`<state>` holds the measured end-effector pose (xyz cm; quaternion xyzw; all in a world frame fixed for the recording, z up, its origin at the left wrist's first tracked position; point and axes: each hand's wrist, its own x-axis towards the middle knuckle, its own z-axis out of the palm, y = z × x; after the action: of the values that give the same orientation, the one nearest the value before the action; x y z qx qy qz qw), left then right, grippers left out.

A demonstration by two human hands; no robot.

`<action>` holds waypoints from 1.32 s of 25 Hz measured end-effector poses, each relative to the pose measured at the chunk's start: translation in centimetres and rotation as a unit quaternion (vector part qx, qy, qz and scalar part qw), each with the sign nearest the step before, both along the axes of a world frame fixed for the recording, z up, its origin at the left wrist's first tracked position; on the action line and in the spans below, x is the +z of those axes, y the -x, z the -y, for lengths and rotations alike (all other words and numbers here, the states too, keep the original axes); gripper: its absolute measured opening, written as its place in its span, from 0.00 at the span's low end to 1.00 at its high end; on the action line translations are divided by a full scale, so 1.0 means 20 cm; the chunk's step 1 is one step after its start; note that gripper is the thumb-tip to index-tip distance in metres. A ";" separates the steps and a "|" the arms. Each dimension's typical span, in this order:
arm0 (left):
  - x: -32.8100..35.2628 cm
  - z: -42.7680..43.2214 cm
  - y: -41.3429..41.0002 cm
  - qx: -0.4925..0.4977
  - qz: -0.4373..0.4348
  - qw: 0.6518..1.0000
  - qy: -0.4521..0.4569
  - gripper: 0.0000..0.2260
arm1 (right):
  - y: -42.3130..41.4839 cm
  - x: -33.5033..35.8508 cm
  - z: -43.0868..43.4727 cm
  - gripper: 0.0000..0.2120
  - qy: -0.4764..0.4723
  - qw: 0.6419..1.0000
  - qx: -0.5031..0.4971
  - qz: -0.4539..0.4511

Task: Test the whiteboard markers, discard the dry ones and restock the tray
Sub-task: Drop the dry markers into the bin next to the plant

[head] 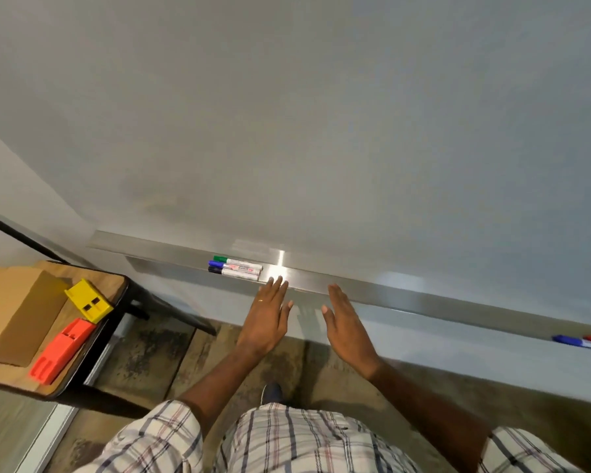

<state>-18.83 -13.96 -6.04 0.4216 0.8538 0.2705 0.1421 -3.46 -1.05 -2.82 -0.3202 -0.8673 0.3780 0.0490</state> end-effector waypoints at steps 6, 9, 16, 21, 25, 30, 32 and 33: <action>0.01 -0.26 -0.63 -0.120 -0.012 0.993 0.011 0.25 | -0.71 0.05 -0.11 0.30 -0.082 0.993 -0.082 0.031; 0.02 -0.41 -0.91 -0.218 -0.036 0.975 0.025 0.31 | -1.06 0.09 -0.17 0.30 -0.101 0.984 -0.134 0.056; 0.17 -0.72 -1.53 -0.385 0.038 0.921 0.047 0.30 | -1.68 0.15 -0.30 0.35 -0.116 0.947 -0.257 0.156; 0.20 -1.07 -1.83 -0.440 0.115 0.890 0.040 0.29 | -1.95 0.11 -0.46 0.38 -0.110 0.929 -0.327 0.134; 0.20 -1.35 -2.03 -0.482 0.128 0.867 -0.008 0.29 | -2.12 0.07 -0.68 0.49 -0.121 0.923 -0.342 0.133; 0.10 -1.76 -2.12 -0.458 0.074 0.884 0.047 0.36 | -2.24 0.04 -1.03 0.54 -0.114 0.927 -0.321 0.160; 0.04 -1.90 -2.11 -0.438 0.012 0.898 0.046 0.36 | -2.26 0.03 -1.19 0.53 -0.106 0.931 -0.307 0.168; 0.01 -1.96 -2.10 -0.440 -0.026 0.897 0.043 0.37 | -2.26 0.03 -1.25 0.50 -0.100 0.934 -0.300 0.168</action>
<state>23.10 25.22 -5.93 0.7545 0.5954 0.1322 0.2423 41.68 23.93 -2.31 -0.6179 -0.7596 0.1979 0.0459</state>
